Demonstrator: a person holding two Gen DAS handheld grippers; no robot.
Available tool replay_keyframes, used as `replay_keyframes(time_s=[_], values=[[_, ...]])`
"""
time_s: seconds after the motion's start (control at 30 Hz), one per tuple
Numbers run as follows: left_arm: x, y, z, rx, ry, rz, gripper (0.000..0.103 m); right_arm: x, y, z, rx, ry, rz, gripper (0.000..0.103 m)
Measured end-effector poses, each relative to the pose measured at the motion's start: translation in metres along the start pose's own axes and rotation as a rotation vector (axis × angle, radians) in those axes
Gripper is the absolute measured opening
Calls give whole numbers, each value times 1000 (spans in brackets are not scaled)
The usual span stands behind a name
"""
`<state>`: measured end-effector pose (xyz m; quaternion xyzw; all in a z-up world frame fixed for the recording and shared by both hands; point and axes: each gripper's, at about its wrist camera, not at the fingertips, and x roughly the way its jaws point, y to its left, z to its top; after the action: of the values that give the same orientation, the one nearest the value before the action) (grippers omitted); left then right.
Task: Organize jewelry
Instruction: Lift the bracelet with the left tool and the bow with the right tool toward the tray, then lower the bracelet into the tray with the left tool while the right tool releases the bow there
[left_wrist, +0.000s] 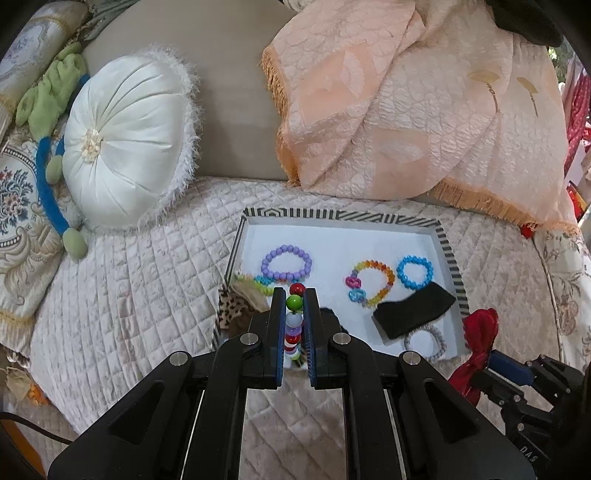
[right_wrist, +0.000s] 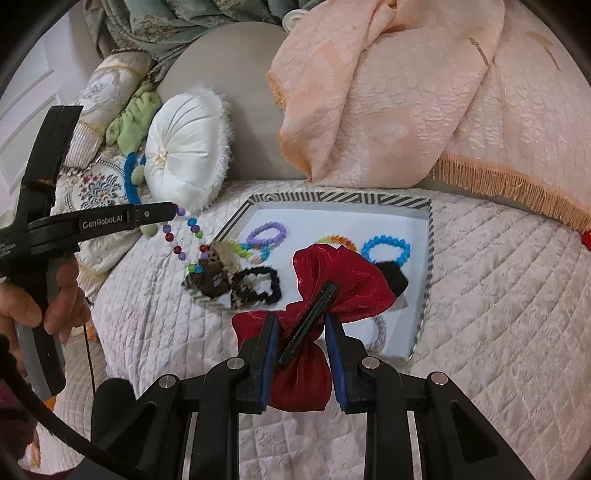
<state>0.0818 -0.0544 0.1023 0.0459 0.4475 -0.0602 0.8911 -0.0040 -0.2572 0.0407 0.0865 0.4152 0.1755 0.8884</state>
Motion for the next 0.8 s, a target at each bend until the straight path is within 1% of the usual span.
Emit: replay_keyframes(time_s=[0.1,0.23,0.3,0.43,0.5,0.57,0.63,0.7,0.8], values=[[7,-4,9,2,2,0,8,7,-7,15,0,-1,-10,25],[21,-13,22,1,10,-22,8,21,-17,34,2,3,-24,25],[31,-20,27,-2,20,-46,8,30,-23,44,6,8,-29,25],[62,-34,33,-36,80,-134,8,51,-36,59,16,30,-42,25],[79,-39,33,-53,106,-163,8,65,-43,66,30,42,-49,25],[97,-40,31,-61,127,-160,8,76,-48,72,38,54,-54,25],[118,-34,26,-80,161,-131,8,94,-52,80,43,73,-60,25],[132,-26,21,-97,184,-107,8,111,-56,88,49,82,-61,25],[143,-14,14,-107,202,-84,8,136,-62,98,82,95,-58,25]])
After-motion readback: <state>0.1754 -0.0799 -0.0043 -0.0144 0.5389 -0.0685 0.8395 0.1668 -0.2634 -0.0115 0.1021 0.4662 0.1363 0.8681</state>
